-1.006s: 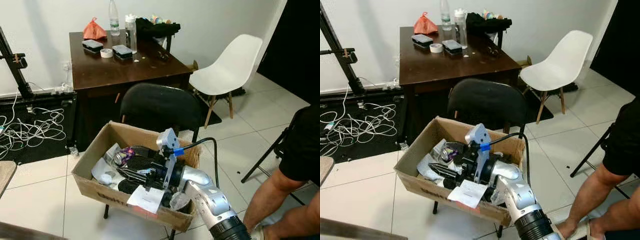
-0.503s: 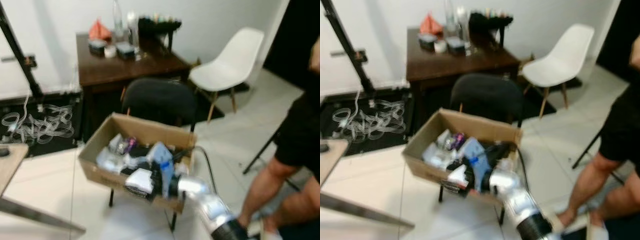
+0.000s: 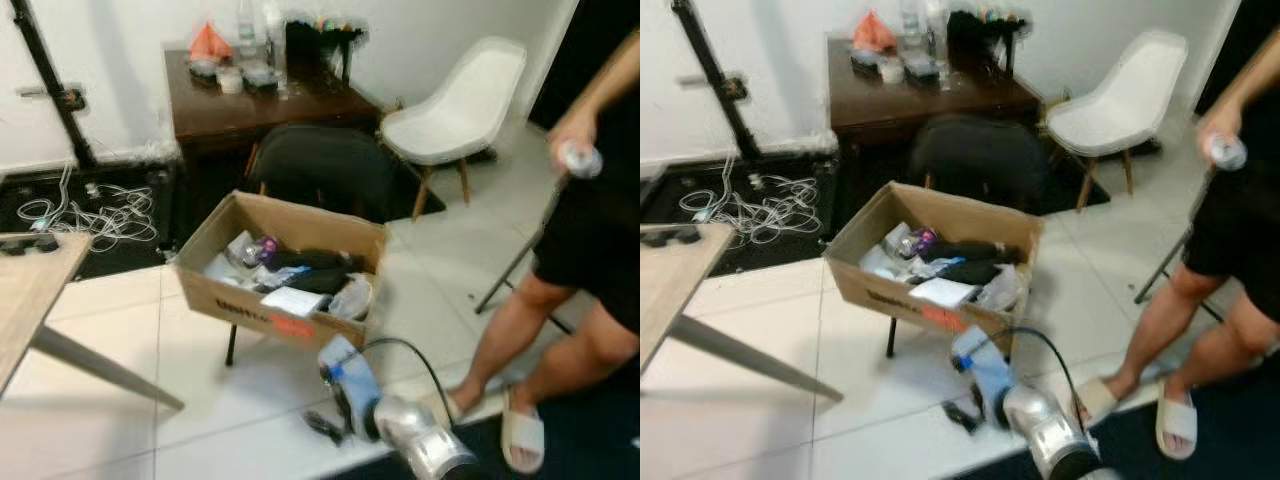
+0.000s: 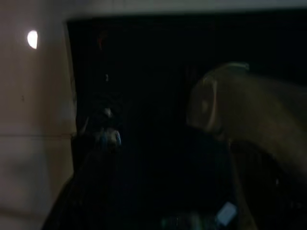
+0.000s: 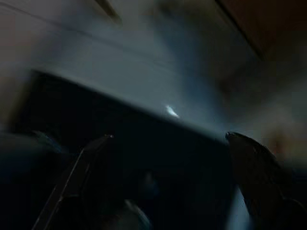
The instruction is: Picking trash to rubbish bin
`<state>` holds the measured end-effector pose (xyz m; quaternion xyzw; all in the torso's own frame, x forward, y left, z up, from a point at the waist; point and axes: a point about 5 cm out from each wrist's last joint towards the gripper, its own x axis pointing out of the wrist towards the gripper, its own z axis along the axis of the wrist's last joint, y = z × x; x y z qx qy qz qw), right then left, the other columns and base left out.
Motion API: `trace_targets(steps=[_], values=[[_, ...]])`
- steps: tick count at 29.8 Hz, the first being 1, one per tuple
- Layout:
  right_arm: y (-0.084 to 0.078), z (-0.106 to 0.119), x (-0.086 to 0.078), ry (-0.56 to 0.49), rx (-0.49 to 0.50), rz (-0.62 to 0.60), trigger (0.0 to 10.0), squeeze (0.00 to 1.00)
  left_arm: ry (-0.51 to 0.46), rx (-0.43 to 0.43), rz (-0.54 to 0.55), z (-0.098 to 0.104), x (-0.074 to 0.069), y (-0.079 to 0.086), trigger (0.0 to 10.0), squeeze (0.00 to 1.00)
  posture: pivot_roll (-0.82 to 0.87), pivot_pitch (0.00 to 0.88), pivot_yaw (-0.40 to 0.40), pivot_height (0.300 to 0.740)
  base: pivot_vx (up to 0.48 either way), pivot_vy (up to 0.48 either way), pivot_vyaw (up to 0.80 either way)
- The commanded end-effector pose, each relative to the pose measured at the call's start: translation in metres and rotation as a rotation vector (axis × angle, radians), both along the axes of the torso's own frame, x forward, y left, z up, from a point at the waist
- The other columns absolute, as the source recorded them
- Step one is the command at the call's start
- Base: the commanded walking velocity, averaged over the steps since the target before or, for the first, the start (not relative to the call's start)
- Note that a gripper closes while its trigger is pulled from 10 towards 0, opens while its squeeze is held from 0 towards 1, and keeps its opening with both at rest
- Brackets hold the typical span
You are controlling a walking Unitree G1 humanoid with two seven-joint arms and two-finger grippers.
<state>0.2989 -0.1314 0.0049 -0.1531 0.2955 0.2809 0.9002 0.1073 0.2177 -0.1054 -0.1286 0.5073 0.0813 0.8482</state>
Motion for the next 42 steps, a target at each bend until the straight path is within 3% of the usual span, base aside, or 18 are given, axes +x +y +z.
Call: trace_targets(steps=[1,3,6,8,10,11,12,14,18,25,29,35,42], values=[[-0.002,-0.014,-0.011,0.031,-0.039,-0.035,10.0,0.00,0.045,0.000,-0.019,-0.003,-0.014,0.003,10.0,0.00,-0.06,0.160,0.007,0.740,-0.322,0.000,0.00],[-0.009,-0.021,-0.017,0.046,-0.073,-0.062,10.0,0.00,0.045,0.005,-0.021,-0.003,-0.015,0.005,10.0,0.00,-0.06,0.160,0.007,0.740,-0.251,0.000,0.00],[-0.044,-0.056,-0.058,0.194,-0.153,-0.246,10.0,0.00,0.043,0.014,-0.015,-0.002,-0.017,0.009,10.0,0.00,-0.06,0.159,0.011,0.740,0.000,0.000,0.00],[-0.056,-0.067,-0.076,0.250,-0.183,-0.302,10.0,0.00,0.042,0.017,-0.013,-0.002,-0.018,0.010,10.0,0.00,-0.05,0.160,0.011,0.740,0.000,0.000,0.00],[-0.059,-0.070,-0.081,0.264,-0.193,-0.314,10.0,0.00,0.043,0.018,-0.013,-0.002,-0.019,0.011,10.0,0.00,-0.05,0.160,0.011,0.740,0.000,0.000,0.00],[-0.068,-0.082,-0.104,0.335,-0.209,-0.359,10.0,0.00,0.040,0.017,-0.015,-0.002,-0.016,0.007,10.0,0.00,-0.06,0.160,0.012,0.740,0.000,0.000,0.00],[-0.068,-0.082,-0.104,0.335,-0.209,-0.359,10.0,0.00,0.040,0.017,-0.015,-0.002,-0.016,0.007,10.0,0.00,-0.06,0.160,0.012,0.740,0.000,0.000,0.00],[-0.077,-0.094,-0.132,0.412,-0.264,-0.387,10.0,0.00,0.029,0.012,-0.021,-0.003,-0.010,0.000,10.0,0.00,-0.06,0.160,0.012,0.740,0.000,0.000,0.58],[-0.083,-0.104,-0.160,0.490,-0.326,-0.385,10.0,0.00,0.012,0.003,-0.027,-0.002,-0.002,-0.005,10.0,0.00,-0.06,0.157,0.011,0.740,0.000,0.000,0.77],[-0.084,-0.107,-0.169,0.516,-0.343,-0.387,10.0,0.00,-0.006,-0.005,-0.032,0.000,0.007,-0.010,10.0,0.00,-0.06,0.156,0.009,0.740,0.000,0.000,0.29],[-0.080,-0.105,-0.161,0.500,-0.342,-0.384,10.0,0.00,-0.009,-0.006,-0.035,0.000,0.009,-0.012,10.0,0.00,-0.06,0.153,0.007,0.740,0.000,0.000,0.00],[-0.067,-0.098,-0.136,0.429,-0.387,-0.324,10.0,0.00,-0.030,-0.015,-0.053,0.002,0.017,-0.018,10.0,0.00,-0.06,0.152,0.001,0.740,0.000,0.000,0.13],[-0.080,-0.100,-0.146,0.440,-0.414,-0.319,10.0,0.00,-0.030,-0.010,-0.067,0.002,0.016,-0.016,10.0,0.00,-0.06,0.153,0.002,0.740,0.000,0.000,0.79]])
